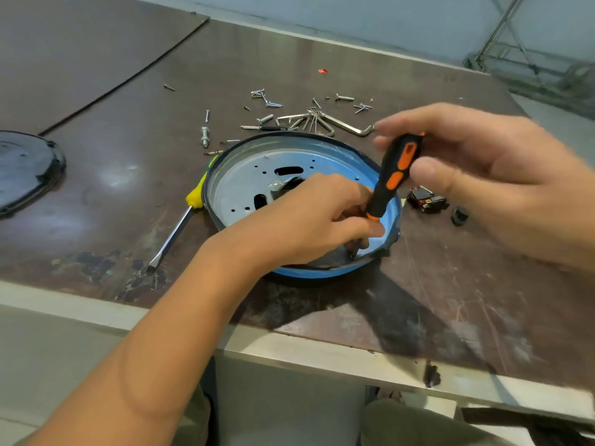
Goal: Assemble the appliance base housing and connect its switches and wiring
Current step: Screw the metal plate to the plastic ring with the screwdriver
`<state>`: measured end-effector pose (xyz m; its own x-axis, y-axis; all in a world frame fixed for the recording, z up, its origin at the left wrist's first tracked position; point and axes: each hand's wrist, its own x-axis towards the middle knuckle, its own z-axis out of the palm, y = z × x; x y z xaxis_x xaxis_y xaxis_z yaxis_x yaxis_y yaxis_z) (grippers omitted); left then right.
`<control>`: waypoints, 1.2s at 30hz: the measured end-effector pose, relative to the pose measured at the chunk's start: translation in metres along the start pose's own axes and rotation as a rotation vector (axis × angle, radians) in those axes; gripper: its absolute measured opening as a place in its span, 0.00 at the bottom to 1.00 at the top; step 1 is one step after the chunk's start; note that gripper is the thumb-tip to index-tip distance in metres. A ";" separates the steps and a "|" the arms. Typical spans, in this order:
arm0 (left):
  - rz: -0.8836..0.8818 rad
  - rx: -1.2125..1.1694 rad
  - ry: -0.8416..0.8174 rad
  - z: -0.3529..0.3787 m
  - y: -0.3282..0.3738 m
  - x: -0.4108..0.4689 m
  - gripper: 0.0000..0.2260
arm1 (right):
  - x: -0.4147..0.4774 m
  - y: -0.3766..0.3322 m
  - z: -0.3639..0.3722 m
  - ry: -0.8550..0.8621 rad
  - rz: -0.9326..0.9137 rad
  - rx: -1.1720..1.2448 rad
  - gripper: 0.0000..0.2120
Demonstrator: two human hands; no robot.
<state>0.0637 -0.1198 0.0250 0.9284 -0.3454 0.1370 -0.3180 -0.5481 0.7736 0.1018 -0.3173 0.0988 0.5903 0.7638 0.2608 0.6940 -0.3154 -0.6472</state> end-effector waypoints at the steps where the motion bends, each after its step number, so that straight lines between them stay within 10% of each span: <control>1: -0.003 0.001 -0.011 0.000 0.000 0.000 0.05 | 0.006 -0.005 -0.010 -0.068 0.013 -0.183 0.12; 4: 0.001 0.028 -0.022 -0.003 0.000 0.000 0.06 | 0.035 -0.023 -0.025 -0.191 0.032 -0.588 0.06; 9: -0.055 0.272 -0.117 -0.010 -0.012 -0.009 0.09 | 0.055 -0.036 -0.019 -0.390 0.001 -0.833 0.27; 16: -0.089 0.365 -0.243 -0.012 -0.014 -0.014 0.22 | 0.063 -0.045 -0.028 -0.774 -0.016 -0.874 0.12; 25: -0.122 0.305 -0.291 -0.017 -0.017 -0.019 0.16 | 0.054 -0.042 -0.024 -0.599 0.149 -0.933 0.25; 34: -0.156 0.292 -0.191 -0.008 -0.011 -0.025 0.22 | 0.059 -0.053 -0.033 -0.726 0.138 -0.917 0.08; 36: -0.163 0.287 -0.181 -0.007 -0.013 -0.025 0.23 | 0.060 -0.047 -0.026 -0.632 0.105 -0.994 0.22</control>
<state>0.0457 -0.0988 0.0161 0.9306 -0.3509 -0.1048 -0.2336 -0.7891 0.5681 0.1154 -0.2710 0.1634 0.5487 0.7631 -0.3414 0.8349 -0.4794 0.2703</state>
